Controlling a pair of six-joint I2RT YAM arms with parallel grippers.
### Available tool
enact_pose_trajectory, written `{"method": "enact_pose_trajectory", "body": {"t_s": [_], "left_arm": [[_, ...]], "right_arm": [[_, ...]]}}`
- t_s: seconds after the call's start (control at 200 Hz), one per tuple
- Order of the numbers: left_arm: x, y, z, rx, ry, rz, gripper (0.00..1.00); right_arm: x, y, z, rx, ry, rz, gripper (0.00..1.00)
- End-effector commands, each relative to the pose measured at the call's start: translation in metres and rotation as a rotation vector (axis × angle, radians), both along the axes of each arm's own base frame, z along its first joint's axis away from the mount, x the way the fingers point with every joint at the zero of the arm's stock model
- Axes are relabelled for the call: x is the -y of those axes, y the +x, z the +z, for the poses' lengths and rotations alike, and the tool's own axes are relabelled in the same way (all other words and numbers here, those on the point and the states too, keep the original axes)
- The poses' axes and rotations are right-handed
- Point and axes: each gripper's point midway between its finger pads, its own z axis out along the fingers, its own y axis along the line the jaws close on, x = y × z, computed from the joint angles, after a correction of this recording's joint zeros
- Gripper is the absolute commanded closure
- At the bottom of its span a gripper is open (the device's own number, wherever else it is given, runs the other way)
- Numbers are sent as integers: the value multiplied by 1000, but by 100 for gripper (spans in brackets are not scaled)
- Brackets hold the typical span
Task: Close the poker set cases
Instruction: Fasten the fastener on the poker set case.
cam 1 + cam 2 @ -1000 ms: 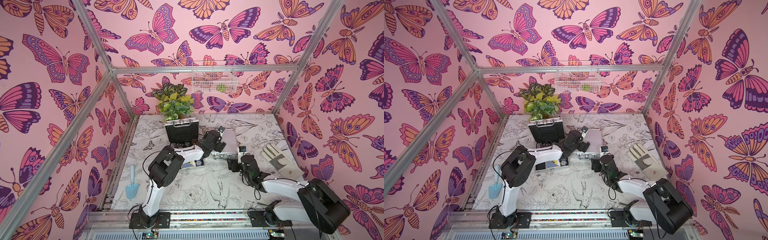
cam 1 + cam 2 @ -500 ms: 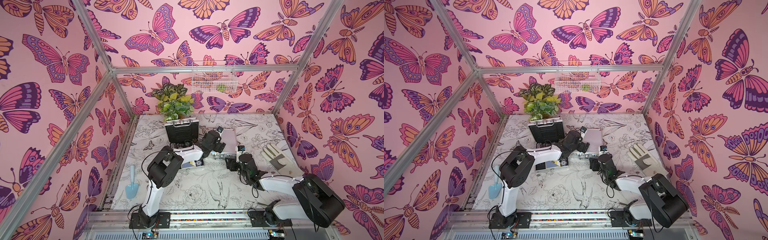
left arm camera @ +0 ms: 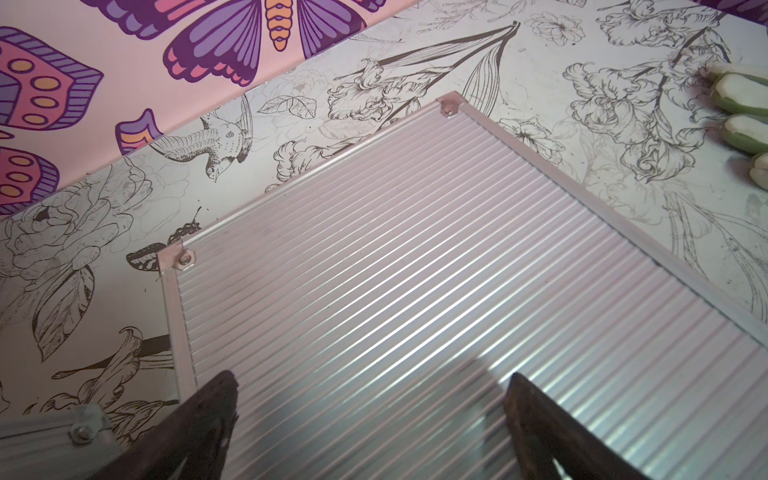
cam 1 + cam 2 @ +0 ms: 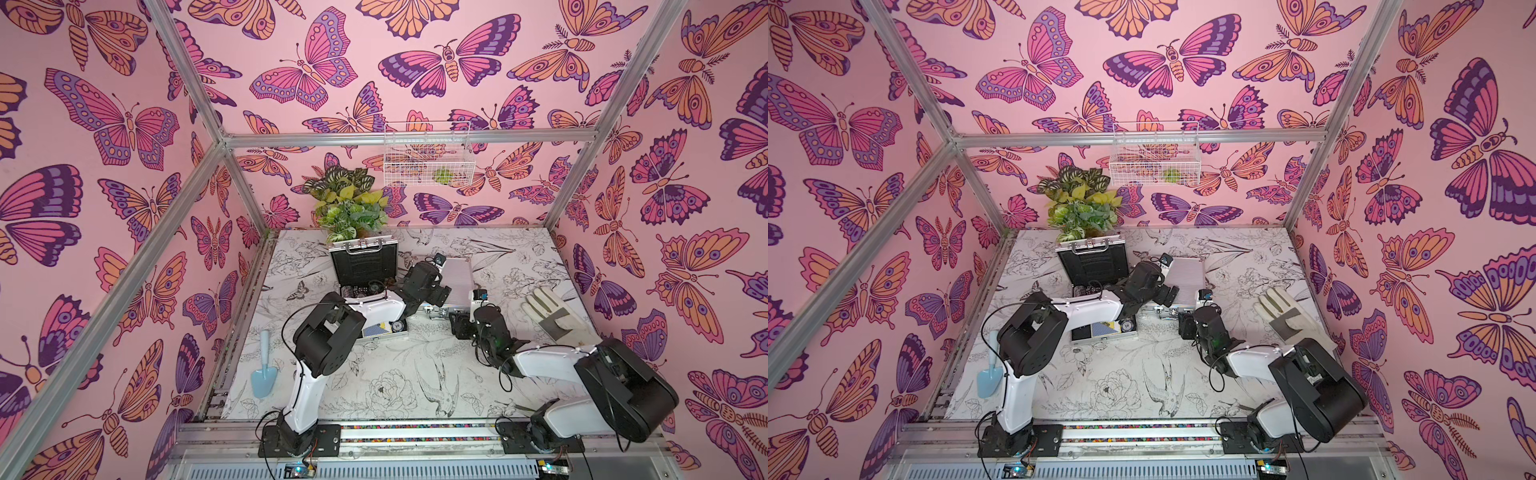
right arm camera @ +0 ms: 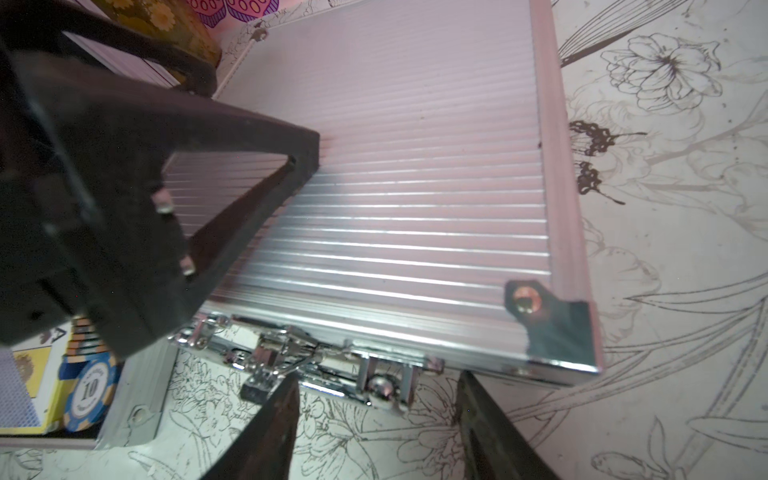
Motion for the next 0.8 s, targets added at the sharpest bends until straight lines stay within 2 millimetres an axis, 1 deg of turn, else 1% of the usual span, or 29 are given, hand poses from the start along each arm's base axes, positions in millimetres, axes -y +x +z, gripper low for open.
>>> {"method": "enact_pose_trajectory", "body": {"t_s": [0.0, 0.09, 0.22, 0.265, 0.275, 0.29, 0.36, 0.491, 0.516, 0.581, 0.591, 0.606, 0.791], "left_arm": [[-19, -22, -43, -116, 122, -20, 0], [-20, -22, -43, -116, 123, -21, 0], [-20, -22, -43, -116, 125, -22, 0], [-20, -22, -42, -115, 124, -22, 0], [-20, -22, -42, -113, 124, -23, 0], [-20, -22, -41, -112, 124, -23, 0], [-20, -22, -40, -111, 124, -24, 0], [-20, -22, -39, -107, 127, -28, 0], [-20, -22, -39, -107, 127, -28, 0], [-20, -22, -38, -106, 129, -28, 0], [-20, -22, -38, -105, 128, -28, 0], [-20, -22, -37, -104, 127, -27, 0], [-20, -21, -33, -95, 128, -29, 0]], "right_arm": [[-1, 10, 4, 28, 13, -46, 42], [-2, 13, 0, 29, 15, -48, 44], [-6, 18, -2, 44, 28, -48, 52], [-7, 19, 1, 57, 40, -48, 56], [-7, 18, -6, 40, 29, -47, 57], [-7, 18, -8, 36, 28, -47, 59], [-8, 18, -9, 37, 31, -41, 65], [-12, 17, -5, 49, 31, -11, 73], [-12, 17, -3, 52, 31, -5, 77], [-14, 15, -4, 50, 23, 12, 80], [-15, 16, 4, 68, 33, 15, 81], [-15, 16, 7, 75, 36, 19, 83], [-18, 12, 20, 95, 33, 47, 87]]}}
